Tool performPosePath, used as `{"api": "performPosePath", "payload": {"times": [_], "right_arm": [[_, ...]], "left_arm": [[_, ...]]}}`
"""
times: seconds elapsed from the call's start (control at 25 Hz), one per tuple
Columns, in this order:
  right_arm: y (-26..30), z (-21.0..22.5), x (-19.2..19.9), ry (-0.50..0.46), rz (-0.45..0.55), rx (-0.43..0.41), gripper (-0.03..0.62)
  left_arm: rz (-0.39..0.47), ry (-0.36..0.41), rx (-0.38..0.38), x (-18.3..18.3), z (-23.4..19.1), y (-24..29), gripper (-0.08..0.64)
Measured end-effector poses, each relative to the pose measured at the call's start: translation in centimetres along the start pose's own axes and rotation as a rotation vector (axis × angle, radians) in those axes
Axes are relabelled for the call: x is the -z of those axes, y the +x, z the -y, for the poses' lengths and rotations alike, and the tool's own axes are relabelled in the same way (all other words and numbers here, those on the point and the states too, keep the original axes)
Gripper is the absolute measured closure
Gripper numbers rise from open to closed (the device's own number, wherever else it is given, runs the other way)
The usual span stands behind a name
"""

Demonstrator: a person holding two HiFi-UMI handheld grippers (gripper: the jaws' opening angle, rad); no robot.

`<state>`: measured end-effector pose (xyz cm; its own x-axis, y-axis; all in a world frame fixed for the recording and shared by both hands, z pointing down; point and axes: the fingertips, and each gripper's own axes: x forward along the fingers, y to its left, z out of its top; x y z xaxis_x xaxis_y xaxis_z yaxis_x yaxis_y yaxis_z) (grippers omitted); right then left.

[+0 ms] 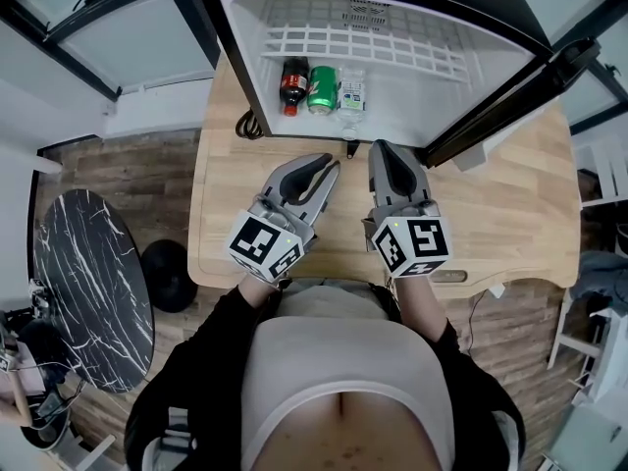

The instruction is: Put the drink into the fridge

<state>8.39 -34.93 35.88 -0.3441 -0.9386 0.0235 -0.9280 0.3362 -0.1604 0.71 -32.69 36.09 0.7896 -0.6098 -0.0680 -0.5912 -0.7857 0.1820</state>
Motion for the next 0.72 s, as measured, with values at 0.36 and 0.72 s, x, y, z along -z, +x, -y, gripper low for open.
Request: {"api": "performPosePath", "payload": {"times": [0.36, 0.72], "right_arm": [[-2.0, -1.7, -0.2, 0.004, 0.084, 0.003, 0.565], [-4.9, -3.7, -0.1, -0.015, 0.063, -0.03, 0.565]], "left_arm": [[0.004, -0.002, 0.039, 0.8, 0.4, -1.3, 0.503], [0.019, 0.046, 0.054, -0.7, 3.7, -2.2, 0.503]]}}
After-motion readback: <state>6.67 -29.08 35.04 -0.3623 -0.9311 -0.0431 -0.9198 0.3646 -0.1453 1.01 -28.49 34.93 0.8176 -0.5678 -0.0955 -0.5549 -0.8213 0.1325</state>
